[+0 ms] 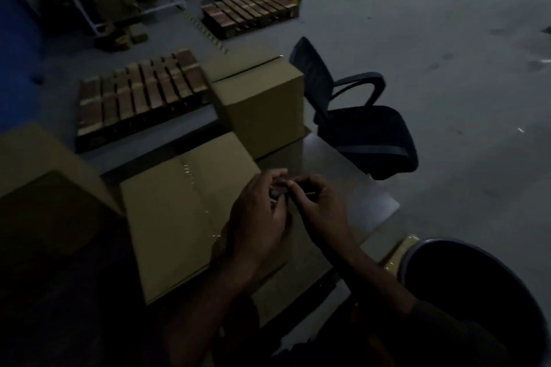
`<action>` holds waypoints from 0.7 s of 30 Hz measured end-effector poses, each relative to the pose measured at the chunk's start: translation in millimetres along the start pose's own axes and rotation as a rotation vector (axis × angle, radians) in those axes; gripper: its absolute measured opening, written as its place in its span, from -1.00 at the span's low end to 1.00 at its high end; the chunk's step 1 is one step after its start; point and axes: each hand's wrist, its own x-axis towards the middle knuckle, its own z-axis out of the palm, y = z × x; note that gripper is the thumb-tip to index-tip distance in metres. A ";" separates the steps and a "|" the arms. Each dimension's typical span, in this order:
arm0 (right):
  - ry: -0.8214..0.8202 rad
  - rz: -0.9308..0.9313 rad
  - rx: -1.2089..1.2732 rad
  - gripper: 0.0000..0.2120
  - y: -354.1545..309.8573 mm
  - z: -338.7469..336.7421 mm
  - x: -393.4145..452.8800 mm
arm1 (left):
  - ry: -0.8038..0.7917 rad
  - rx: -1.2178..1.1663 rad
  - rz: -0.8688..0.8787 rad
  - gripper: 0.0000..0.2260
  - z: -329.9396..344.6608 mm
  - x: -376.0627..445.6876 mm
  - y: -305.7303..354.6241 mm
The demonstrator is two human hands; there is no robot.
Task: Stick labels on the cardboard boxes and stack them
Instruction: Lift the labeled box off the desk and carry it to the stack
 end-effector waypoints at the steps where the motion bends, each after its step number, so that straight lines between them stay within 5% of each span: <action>1: -0.044 -0.012 -0.029 -0.89 -7.9 14.5 3.6 | 0.046 0.014 -0.023 -0.64 -15.9 -1.2 -11.2; 9: -0.188 -0.237 -0.647 -0.86 -12.1 71.0 15.8 | 0.171 0.290 -0.262 -0.63 -100.9 -28.7 -115.9; 13: -0.155 -0.260 -0.671 -0.83 -14.6 83.9 10.4 | 0.226 0.422 -0.302 -0.68 -113.2 -49.7 -141.4; 21: -0.256 -0.245 -0.632 -0.67 -25.1 140.9 46.8 | 0.266 0.178 -0.278 -0.63 -141.3 -6.6 -194.3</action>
